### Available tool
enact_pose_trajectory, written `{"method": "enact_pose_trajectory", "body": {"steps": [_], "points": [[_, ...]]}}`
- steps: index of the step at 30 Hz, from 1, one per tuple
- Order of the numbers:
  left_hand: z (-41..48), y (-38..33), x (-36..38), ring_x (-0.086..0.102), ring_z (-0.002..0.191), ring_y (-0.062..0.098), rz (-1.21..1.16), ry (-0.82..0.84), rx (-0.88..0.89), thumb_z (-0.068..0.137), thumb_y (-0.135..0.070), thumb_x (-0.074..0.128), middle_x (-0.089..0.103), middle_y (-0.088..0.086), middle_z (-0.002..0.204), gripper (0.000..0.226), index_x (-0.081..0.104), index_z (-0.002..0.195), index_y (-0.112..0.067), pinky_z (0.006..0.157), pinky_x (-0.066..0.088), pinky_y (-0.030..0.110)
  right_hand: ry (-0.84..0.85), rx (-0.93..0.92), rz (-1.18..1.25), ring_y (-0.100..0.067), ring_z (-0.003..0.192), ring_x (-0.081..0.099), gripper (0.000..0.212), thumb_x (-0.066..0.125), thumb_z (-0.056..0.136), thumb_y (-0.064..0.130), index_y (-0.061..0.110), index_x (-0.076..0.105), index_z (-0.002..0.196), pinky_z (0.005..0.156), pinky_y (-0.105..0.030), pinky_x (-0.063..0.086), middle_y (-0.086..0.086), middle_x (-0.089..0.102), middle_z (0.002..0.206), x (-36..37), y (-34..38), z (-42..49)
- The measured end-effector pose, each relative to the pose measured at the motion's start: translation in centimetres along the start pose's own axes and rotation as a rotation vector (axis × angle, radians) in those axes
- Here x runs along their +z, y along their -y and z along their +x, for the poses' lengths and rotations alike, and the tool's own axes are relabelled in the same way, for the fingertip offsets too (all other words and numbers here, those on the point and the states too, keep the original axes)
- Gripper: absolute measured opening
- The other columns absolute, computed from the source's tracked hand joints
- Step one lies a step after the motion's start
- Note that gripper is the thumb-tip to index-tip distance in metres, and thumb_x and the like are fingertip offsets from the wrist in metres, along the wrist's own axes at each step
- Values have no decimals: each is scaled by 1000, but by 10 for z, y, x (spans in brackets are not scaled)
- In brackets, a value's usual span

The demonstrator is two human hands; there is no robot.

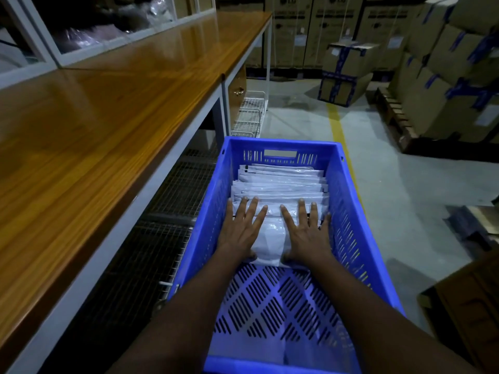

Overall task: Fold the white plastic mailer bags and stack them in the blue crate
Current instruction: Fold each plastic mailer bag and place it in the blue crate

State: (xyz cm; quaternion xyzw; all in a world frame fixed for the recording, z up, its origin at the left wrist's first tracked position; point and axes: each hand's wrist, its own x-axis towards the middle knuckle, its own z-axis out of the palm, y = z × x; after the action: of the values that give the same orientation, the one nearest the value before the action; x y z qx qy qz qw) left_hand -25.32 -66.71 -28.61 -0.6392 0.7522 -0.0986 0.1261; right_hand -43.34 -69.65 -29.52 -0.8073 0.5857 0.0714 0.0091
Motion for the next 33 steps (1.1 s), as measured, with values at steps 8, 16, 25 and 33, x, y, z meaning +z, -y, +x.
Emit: {"method": "enact_pose_trajectory", "body": {"steps": [8, 16, 25, 33], "points": [[21, 5, 1, -13, 150, 37, -6, 16, -41, 79, -62, 69, -19, 17, 162, 123, -16, 155, -15, 113, -12, 63, 16, 36, 45, -47, 146, -21, 129, 70, 72, 69, 30, -21, 154, 114, -68, 0, -19, -29, 159, -4, -4, 18], [14, 6, -4, -14, 149, 38, 4, 61, -24, 71, -62, 76, -20, 20, 161, 133, -17, 155, -13, 113, -11, 64, 82, 18, 11, -45, 145, -25, 137, 76, 68, 67, 30, -25, 153, 114, -68, -2, -18, -32, 158, -8, -6, 17], [-37, 33, -81, -8, 150, 41, 5, -109, -113, 90, -66, 50, -8, 17, 164, 100, -7, 157, -17, 111, -8, 70, -82, -27, 100, -45, 148, -17, 111, 61, 85, 66, 27, -14, 157, 114, -69, 2, -15, -21, 163, -78, 15, -6], [-167, 106, -180, 41, 136, 44, -64, -411, -317, 88, -56, 35, 45, 19, 149, 73, 40, 150, -17, 109, 22, 69, -540, -246, 279, -39, 141, 29, 64, 57, 90, 47, 22, 40, 147, 109, -58, 28, -12, 33, 155, -205, 96, -73]]}}
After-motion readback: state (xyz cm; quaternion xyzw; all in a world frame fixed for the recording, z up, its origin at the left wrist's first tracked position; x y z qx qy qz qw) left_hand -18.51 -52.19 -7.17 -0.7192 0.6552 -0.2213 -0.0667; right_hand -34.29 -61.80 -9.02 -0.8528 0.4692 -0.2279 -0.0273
